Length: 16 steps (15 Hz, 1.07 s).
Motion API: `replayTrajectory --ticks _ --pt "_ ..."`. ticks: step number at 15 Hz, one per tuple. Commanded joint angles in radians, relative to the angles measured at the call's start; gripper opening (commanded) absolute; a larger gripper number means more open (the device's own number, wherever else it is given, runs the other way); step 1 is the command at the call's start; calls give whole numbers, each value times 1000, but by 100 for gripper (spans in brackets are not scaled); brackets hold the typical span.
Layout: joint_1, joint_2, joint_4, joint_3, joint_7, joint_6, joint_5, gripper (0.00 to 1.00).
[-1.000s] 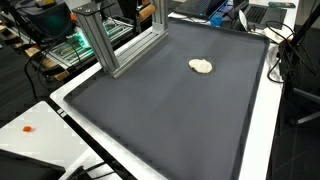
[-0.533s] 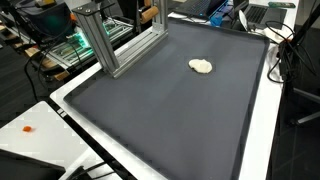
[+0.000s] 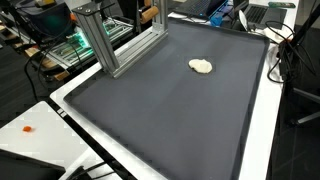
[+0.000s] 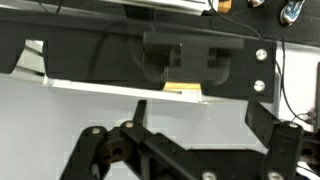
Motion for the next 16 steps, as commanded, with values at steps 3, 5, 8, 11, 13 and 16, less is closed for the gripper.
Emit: replayTrajectory --ticks 3,5,8,11,13,16 --pt "-11 -12 -1 3 61 272 -117 100" --pt "-17 -3 -11 3 114 374 -150 100" --pt "-26 14 -23 0 191 485 -154 100" --pt "-32 33 -31 -1 239 537 -161 100" --pt "-34 46 -35 -1 266 554 -168 100" --pt "-32 64 -47 1 303 567 -187 100"
